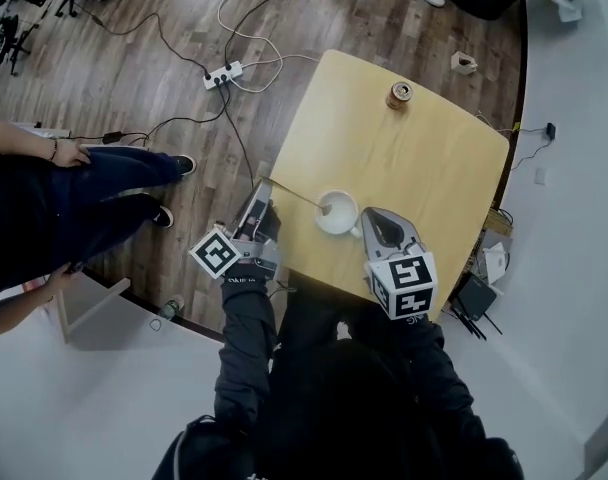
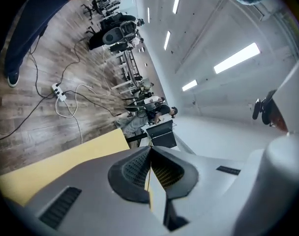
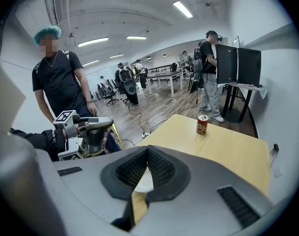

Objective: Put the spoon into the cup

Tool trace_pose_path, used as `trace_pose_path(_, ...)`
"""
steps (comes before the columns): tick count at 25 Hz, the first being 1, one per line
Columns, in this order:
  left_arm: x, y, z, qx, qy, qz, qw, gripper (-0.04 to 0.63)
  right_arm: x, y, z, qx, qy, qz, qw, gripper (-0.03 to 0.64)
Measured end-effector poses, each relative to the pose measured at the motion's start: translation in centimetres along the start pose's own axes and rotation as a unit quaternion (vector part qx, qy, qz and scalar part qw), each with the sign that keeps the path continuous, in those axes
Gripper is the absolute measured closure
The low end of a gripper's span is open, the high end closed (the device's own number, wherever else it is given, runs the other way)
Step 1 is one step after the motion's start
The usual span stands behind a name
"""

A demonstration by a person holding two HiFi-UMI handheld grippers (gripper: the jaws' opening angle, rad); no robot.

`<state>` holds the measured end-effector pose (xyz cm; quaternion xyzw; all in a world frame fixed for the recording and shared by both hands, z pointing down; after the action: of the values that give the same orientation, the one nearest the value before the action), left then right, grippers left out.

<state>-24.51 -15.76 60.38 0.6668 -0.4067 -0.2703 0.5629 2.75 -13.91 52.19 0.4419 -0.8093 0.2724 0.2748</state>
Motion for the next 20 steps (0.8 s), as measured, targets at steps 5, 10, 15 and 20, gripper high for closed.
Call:
trace_pose_path(5,0.6,0.3,-3.3,0.053,0.025,0.025,0.998,0.56,-1.3,-1.0,-1.4,0.008,-0.002,-0.007,1.0,0.595)
trace_pose_path(10,1.4,1.4,-5.4,0.104,0.019,0.036,0.9938,0.56,-1.9,-1.8,-2.9,0.017,0.003,-0.008,1.0,0.595)
trace_pose_path(15,1.7,3.5,-7.0,0.114,0.019,0.063,0.9913,0.56,-1.8,-2.6,-3.7,0.022,0.008,-0.01,1.0,0.595)
trace_pose_path(20,1.8,4.0,-7.7,0.114,0.017,0.071,0.9908,0.56,-1.7,-3.1,-4.0,0.025,0.009,-0.008,1.0,0.595)
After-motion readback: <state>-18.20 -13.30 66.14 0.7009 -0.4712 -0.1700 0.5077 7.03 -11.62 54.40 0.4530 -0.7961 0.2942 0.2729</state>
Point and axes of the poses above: the fingertips, and each gripper's own axes: x forward along the fingers, y to its left, z out of its top, the point moved 9 cm from there along -x, backward along the fingers, and after that the axes turned 1 degree about -z, right-handed, at the moved point
